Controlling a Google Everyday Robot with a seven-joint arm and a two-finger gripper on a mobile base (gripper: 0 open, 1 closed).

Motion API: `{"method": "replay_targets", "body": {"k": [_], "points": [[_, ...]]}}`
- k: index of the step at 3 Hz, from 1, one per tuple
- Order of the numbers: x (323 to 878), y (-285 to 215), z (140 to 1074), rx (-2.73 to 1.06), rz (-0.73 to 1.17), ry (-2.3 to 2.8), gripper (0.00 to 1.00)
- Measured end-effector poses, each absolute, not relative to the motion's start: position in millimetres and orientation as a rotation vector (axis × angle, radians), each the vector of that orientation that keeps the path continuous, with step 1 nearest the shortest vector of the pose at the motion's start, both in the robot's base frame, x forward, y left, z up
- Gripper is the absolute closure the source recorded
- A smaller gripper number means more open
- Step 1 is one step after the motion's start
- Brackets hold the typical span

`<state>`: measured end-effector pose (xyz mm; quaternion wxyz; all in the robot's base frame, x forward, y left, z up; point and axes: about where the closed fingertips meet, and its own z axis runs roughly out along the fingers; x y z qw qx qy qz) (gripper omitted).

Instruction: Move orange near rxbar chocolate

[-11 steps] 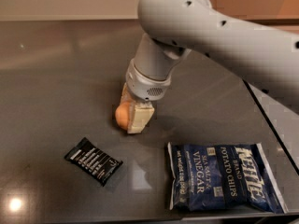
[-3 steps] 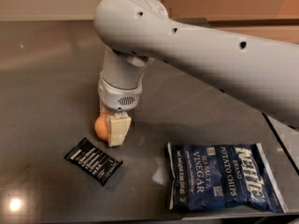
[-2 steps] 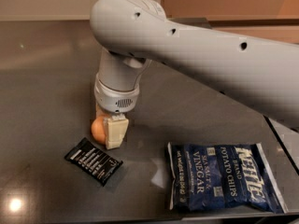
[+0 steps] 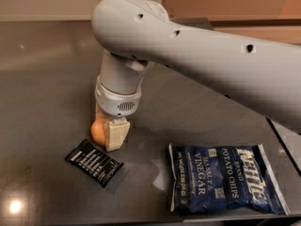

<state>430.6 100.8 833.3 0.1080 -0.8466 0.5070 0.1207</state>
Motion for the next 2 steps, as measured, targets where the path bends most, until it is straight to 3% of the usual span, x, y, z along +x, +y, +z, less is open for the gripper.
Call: {"method": "replay_targets", "body": {"k": [1, 2], "points": [[432.0, 96.8, 832.7, -2.480, 0.355, 1.483, 0.13], [431.2, 97.6, 832.6, -2.483, 0.354, 1.481, 0.00]]}}
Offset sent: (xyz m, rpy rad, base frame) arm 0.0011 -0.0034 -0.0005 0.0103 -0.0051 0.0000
